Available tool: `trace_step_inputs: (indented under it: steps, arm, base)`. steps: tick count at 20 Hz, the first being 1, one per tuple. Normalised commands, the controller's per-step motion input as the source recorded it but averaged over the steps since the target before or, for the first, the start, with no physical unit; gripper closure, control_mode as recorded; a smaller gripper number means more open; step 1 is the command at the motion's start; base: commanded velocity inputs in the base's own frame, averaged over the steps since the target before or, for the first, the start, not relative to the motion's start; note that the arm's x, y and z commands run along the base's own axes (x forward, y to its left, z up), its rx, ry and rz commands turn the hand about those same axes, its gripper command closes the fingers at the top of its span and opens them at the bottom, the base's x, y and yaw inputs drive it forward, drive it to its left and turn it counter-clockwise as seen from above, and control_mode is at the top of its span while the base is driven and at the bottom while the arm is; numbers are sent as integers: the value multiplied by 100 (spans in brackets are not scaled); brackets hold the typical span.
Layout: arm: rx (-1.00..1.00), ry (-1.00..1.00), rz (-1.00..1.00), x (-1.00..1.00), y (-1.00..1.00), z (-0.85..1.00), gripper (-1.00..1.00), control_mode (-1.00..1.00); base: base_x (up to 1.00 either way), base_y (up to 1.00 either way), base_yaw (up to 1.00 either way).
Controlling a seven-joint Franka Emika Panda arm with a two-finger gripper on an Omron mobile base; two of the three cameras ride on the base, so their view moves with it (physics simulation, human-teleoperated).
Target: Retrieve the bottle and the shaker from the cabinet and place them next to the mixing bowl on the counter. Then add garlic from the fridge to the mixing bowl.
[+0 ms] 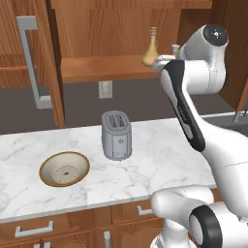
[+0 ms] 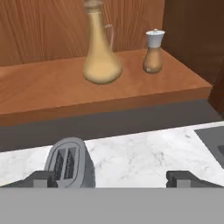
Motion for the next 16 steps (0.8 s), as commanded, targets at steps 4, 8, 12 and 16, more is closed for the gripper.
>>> trace_step_inputs:
  steps: [4,8,12,16]
  arm:
    - [-12,-57,-6,17,2,0,-100,-100]
    - [-6,-40,-3,33,0,36,-100,-100]
    - [0,5,1,11,0,61,-100,-100]
    - [1,17,0,24,0,44,-100,-100]
  base:
    - [0,0,0]
    - [0,0,0]
    - [0,0,0]
    - [0,0,0]
